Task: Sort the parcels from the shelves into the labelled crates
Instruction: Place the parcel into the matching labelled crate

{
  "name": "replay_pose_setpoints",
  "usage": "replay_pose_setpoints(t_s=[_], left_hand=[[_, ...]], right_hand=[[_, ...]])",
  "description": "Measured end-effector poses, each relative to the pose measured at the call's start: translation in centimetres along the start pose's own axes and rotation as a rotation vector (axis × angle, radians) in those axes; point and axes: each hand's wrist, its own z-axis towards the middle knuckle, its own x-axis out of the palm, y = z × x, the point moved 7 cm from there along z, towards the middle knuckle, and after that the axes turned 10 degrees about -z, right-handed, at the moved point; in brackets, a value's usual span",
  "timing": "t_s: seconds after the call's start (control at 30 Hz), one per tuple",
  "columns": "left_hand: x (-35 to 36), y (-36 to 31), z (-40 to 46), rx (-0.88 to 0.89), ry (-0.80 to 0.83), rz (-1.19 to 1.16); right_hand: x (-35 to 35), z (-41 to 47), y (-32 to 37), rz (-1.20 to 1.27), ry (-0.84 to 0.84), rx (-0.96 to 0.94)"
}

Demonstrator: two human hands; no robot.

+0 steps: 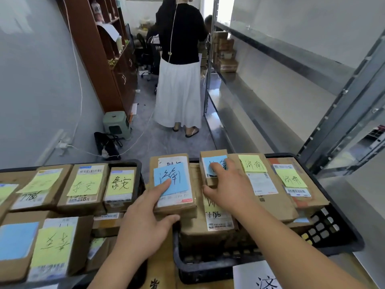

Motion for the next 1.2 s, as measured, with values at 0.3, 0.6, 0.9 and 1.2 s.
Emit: replay_pose_setpoints(t_s=[0.3, 0.6, 0.9, 1.2], left_hand=[[3.7, 0.0, 5.1, -0.055, 0.057, 0.113], [5.5, 0.1, 6.5, -0.099, 0.105, 0.134], [5.2, -0.3, 6.5, -0.120, 0.181, 0.101], [4.4, -2.1, 3.5, -0.120, 0.128, 0.201]], right_hand=[[0.5, -0.6, -0.5, -0.073, -0.079, -0.067], [2.5, -0.2, -2.6, -0.086, -0.014, -0.224], [1.9, -0.5, -3.4, -0.073, 0.007, -0.314], [0.7, -2.9, -5.0, 0.007, 0.007, -0.344]])
